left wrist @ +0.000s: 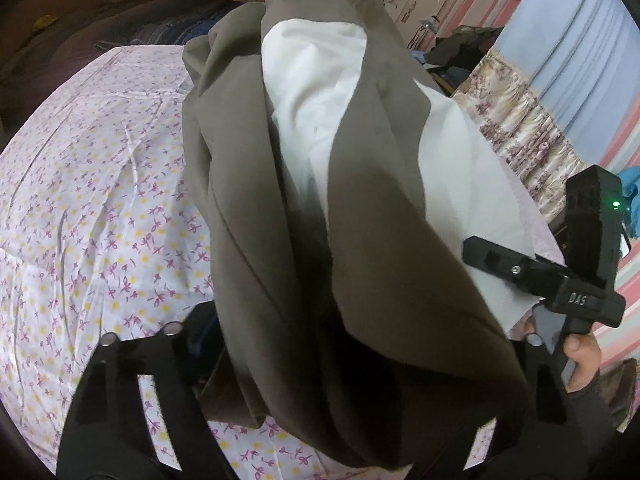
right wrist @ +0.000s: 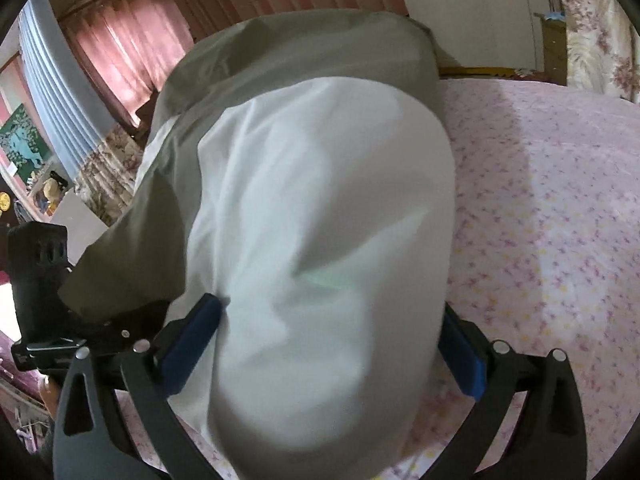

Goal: Fold large clothes
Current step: 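Lower the folded bundle onto the bed and open both grippers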

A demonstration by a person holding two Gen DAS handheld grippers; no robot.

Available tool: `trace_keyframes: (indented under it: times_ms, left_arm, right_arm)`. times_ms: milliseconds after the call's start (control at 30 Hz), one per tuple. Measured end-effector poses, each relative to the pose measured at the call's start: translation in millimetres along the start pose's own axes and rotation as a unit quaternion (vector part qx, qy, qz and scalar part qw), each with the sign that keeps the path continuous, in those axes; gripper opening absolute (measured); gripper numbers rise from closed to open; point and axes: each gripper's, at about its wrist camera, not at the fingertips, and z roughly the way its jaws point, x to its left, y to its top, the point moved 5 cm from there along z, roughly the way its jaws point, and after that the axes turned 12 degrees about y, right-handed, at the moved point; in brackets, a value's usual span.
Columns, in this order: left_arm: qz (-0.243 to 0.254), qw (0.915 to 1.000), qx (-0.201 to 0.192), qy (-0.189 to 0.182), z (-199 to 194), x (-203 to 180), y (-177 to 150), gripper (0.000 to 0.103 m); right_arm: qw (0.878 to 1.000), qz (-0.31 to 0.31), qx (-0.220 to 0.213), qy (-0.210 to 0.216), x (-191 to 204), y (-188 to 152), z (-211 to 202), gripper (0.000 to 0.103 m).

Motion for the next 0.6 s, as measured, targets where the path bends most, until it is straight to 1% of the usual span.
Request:
trace_keyframes:
  times_ms: [33,67,100,133,200,300,367,400,467,500,533,600]
  left_arm:
    - [-0.001,1.0000,-0.003,-0.006,-1,-1,1,0.063]
    - [-0.001,0.9999,-0.008,-0.007,-4,1,0,0.056]
    - [0.003,0.9999,-0.014,-0.001,-6,-3,1,0.055]
    - [0.007,0.9998,-0.019,0.006,-9,-3,0,0.053]
    - [0.014,0.9990,-0.032,0.027,-13,-12,4,0.050]
    - [0.035,0.9945,-0.073,0.067,-32,-34,13,0.044]
    - [0.049,0.9911,-0.094,0.081,-44,-49,17,0.042]
    - [0.055,0.9887,-0.112,0.083,-56,-61,20,0.042]
    - [0.057,0.9871,-0.131,0.072,-71,-79,22,0.042]
    - [0.060,0.9860,-0.142,0.064,-81,-89,21,0.041]
    - [0.070,0.9843,-0.154,0.050,-93,-107,18,0.040]
    - [0.090,0.9817,-0.165,0.030,-104,-137,10,0.040]
  right_arm:
    - [1.000,-0.005,-0.004,0.000,3,1,0,0.089]
    - [1.000,-0.019,-0.013,-0.002,8,3,-2,0.073]
    - [0.999,-0.031,-0.018,-0.003,11,3,-5,0.062]
    - [0.998,-0.051,-0.024,-0.009,19,5,-8,0.058]
    - [0.997,-0.074,-0.033,-0.016,27,9,-13,0.048]
    - [0.992,-0.107,-0.061,-0.014,41,20,-33,0.041]
    - [0.988,-0.127,-0.082,-0.016,48,25,-51,0.039]
    - [0.985,-0.141,-0.100,-0.019,54,26,-67,0.038]
    - [0.976,-0.168,-0.132,-0.030,63,24,-103,0.038]
    - [0.974,-0.174,-0.141,-0.035,65,24,-117,0.038]
    - [0.971,-0.181,-0.154,-0.041,64,21,-134,0.038]
    - [0.964,-0.193,-0.171,-0.064,59,8,-168,0.038]
